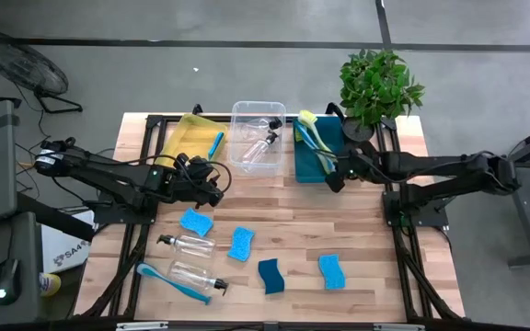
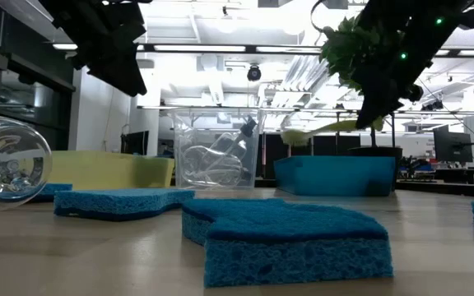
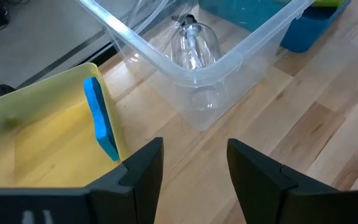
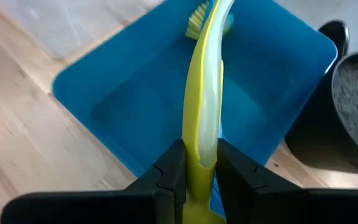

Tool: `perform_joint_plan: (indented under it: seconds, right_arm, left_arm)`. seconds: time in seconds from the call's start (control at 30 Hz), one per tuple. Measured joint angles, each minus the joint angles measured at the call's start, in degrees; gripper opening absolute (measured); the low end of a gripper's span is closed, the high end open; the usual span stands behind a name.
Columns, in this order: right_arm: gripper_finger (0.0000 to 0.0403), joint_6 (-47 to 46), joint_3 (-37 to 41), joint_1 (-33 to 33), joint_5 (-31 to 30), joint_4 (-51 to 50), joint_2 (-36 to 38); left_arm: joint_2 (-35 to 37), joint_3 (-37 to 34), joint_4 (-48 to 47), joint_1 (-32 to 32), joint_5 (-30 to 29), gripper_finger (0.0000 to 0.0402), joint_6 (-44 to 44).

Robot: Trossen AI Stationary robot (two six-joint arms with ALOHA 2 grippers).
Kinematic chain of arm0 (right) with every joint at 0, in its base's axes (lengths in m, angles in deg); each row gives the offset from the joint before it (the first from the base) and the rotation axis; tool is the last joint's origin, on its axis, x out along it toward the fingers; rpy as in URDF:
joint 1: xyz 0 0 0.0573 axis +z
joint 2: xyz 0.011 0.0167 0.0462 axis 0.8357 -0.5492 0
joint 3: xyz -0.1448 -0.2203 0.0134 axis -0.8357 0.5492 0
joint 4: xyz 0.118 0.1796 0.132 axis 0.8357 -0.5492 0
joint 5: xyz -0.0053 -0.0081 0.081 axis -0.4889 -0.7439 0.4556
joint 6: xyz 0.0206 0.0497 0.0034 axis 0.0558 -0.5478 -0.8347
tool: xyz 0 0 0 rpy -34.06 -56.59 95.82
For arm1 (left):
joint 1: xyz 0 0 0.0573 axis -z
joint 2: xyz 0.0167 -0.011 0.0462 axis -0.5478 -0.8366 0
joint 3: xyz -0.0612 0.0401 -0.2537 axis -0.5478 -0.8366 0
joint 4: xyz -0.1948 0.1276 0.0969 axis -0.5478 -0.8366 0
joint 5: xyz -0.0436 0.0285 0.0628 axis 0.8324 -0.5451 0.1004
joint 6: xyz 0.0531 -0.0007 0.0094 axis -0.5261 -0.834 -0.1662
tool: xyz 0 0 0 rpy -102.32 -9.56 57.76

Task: Pick & Place Kitchen Sink Supplies
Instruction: Put the yellow dish brush into the blue bin

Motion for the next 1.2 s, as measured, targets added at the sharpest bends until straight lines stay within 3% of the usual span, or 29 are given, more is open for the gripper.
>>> perform_joint_plan:
  seconds: [0.27,0.57,0.87,1.2]
  right_arm:
    - [0.006,3.8,0.0,-3.9,5.1,-1.0,-0.1]
    - [0.006,6.7,0.0,-5.5,6.5,-1.5,-2.9]
    - [0.006,6.9,0.1,-5.5,5.0,1.6,-8.2]
    - [0.006,8.5,0.1,-6.3,5.0,3.8,-9.0]
  left_arm:
    - [0.0,0.0,0.0,0.0,0.1,0.0173,0.0]
    - [0.0,0.0,0.2,0.0,0.6,0.0173,0.0]
    - [0.0,0.0,0.1,0.0,1.3,0.0173,0.1]
    - [0.0,0.0,0.1,0.0,1.3,0.0173,0.2]
